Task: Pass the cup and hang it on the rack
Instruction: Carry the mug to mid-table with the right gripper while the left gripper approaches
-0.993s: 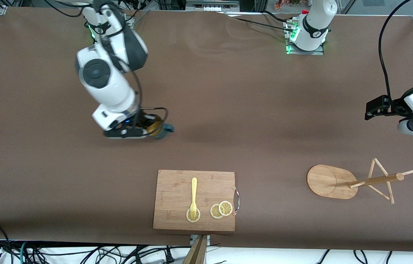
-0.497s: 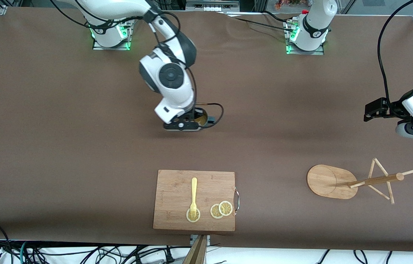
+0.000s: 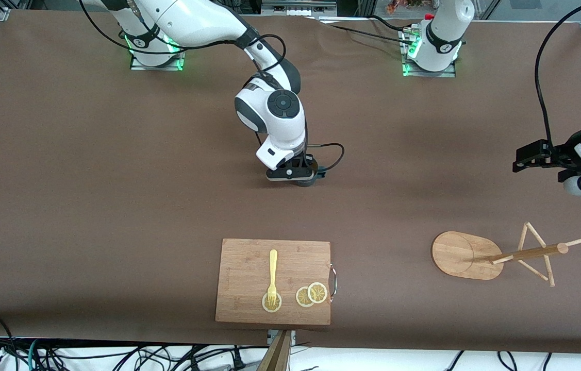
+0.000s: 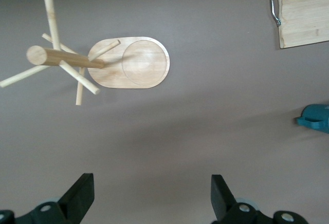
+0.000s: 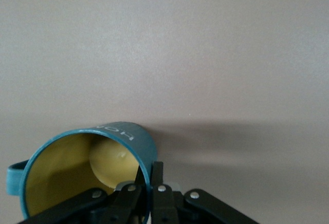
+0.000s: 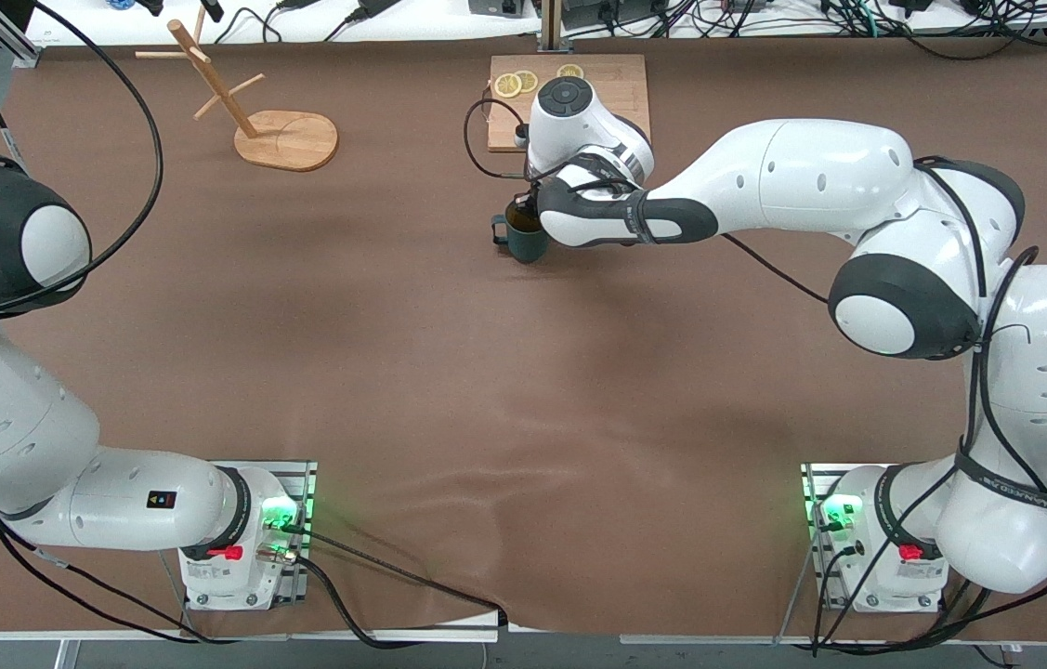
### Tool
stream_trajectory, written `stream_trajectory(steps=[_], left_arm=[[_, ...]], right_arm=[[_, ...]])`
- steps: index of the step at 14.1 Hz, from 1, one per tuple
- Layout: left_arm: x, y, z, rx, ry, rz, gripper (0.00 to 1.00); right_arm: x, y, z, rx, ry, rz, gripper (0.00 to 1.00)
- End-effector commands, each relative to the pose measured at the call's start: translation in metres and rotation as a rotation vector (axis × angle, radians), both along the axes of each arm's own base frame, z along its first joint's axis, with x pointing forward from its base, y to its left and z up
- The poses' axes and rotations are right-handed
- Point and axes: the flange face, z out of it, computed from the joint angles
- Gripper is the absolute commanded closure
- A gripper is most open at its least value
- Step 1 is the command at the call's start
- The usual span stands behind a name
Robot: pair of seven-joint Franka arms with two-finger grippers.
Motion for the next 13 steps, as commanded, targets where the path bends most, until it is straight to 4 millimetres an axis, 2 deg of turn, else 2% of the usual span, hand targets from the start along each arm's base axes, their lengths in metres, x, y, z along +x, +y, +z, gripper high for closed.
stream_trajectory(steps=[1,3,4,6,7,8,9,10,13], left_arm=[[0.002,-0.006,-0.004,-0.023,0.013,-0.021,0.0],[0.0,-0.012,-0.007,-0.038,0.03,-0.043,0.0],[-0.002,-0.016,-0.018,-0.072,0.052,-0.092,0.0],[-0.011,-0.034,-0.051,-0.173,0.111,-0.269,0.0],[-0.017,-0.042,-0.056,-0.211,0.116,-0.34,0.0],[-0.018,-0.049,-0.062,-0.234,0.119,-0.402,0.0],[-0.02,-0.056,-0.067,-0.268,0.121,-0.451,0.0],[-0.023,-0.061,-0.074,-0.293,0.13,-0.494,0.0],[-0.031,-0.073,-0.1,-0.388,0.115,-0.624,0.0]], right_arm=[[0.007,0.002,0.005,0.003,-0.025,-0.008,0.0],[0.011,-0.001,0.016,0.014,-0.033,-0.013,0.0],[0.017,-0.005,0.03,0.022,-0.045,-0.018,0.0],[0.027,-0.016,0.04,0.025,-0.055,-0.03,0.0],[0.035,-0.025,0.059,0.027,-0.065,-0.045,0.0],[0.048,-0.042,0.075,0.022,-0.067,-0.072,0.0],[0.055,-0.055,0.082,0.001,-0.056,-0.079,0.0],[0.053,-0.06,0.098,-0.017,-0.051,-0.053,0.0],[0.067,-0.108,0.152,-0.089,-0.021,-0.027,0.0]])
